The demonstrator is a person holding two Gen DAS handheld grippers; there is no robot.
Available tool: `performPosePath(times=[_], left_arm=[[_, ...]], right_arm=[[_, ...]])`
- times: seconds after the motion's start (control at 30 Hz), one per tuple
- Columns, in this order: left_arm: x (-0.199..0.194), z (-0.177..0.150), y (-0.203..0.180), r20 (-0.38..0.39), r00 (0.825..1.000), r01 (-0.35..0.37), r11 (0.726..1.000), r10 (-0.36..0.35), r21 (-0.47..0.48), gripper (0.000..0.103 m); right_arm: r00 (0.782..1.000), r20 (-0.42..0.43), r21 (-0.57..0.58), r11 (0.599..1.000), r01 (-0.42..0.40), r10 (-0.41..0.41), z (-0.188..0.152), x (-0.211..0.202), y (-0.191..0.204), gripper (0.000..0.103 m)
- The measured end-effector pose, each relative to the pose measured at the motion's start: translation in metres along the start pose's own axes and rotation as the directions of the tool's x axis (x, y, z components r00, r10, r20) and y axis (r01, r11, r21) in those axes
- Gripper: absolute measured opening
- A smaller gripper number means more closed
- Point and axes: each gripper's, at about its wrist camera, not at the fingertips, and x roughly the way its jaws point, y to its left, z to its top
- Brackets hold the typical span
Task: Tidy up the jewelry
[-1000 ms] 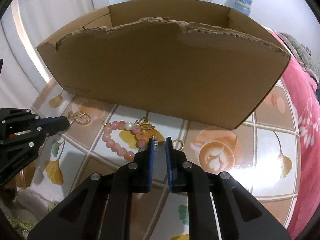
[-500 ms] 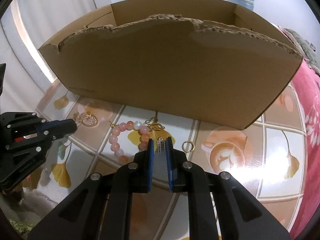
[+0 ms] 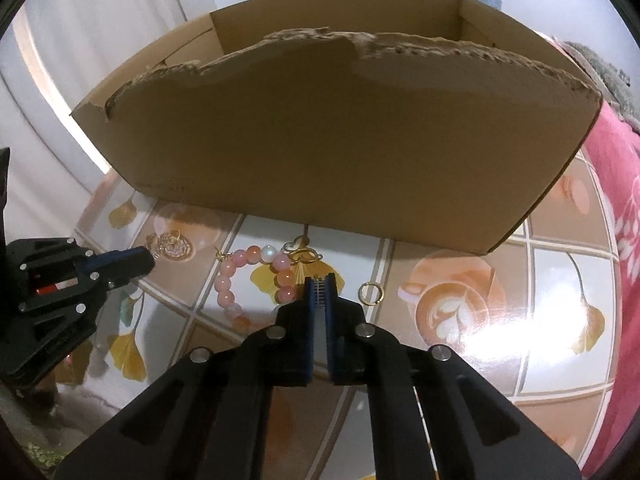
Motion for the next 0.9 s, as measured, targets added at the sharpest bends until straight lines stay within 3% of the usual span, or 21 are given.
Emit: performPosePath(times=[0.53, 0.73, 0.9], left_arm=[[-0.019, 0.002, -0.003, 0.060, 0.998, 0.003, 0.999, -0.005, 0.036, 0.000], [-0.043, 0.008, -0.006, 0.118, 0.993, 0.008, 0.999, -0.012, 0.039, 0.000], [-0.075, 0.020, -0.008, 0.205, 0.978, 0.032, 0.999, -0.039, 0.038, 0.000]], right_arm=[[0.997, 0.073, -0.008, 1.000, 0.006, -0.005, -0.004, -0.019, -0.002, 0.005], [0.991, 0.134, -0.013, 1.000, -0.010, 0.012, 0.001, -0.044, -0.004, 0.005], [0.976, 0.215, -0.037, 0.999, -0.029, 0.037, 0.008, -0.074, 0.002, 0.005]])
